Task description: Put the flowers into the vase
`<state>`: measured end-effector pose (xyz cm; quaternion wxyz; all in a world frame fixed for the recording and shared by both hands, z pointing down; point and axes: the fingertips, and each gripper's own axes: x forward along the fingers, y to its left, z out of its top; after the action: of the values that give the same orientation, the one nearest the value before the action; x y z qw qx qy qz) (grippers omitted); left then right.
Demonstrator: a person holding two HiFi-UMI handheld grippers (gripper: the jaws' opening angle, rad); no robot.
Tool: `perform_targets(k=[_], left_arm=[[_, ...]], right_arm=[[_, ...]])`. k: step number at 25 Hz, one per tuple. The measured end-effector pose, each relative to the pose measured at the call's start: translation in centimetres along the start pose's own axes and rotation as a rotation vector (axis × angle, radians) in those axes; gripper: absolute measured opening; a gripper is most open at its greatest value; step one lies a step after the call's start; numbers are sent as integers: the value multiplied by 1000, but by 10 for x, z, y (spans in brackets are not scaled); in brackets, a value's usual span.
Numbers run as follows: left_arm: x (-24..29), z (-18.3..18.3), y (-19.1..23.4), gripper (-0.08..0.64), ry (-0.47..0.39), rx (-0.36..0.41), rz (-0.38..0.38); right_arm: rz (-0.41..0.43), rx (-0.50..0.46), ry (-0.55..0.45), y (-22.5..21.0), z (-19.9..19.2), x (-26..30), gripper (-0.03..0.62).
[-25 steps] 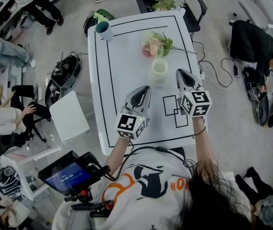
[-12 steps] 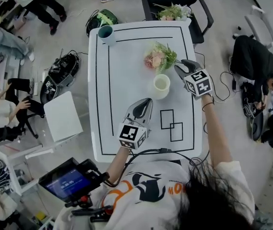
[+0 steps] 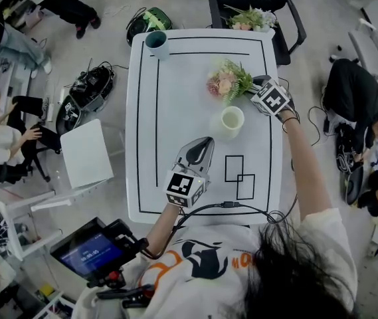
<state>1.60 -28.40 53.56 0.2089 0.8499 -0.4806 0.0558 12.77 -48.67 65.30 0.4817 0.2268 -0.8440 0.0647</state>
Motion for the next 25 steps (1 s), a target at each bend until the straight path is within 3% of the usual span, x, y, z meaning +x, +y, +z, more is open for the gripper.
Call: perform_targets(k=[3,13,25], left_arm=[[-2,2,4,11,1,3,6],[-11,-1,12,11,6,-5,27],[-15,4,1,11,5,38,-1]], right_arm=[[24,-18,53,1,0,11,196],[-17,-83,157,-3,-4,15,52],[-106,118,-126,-11,29,-26,43]])
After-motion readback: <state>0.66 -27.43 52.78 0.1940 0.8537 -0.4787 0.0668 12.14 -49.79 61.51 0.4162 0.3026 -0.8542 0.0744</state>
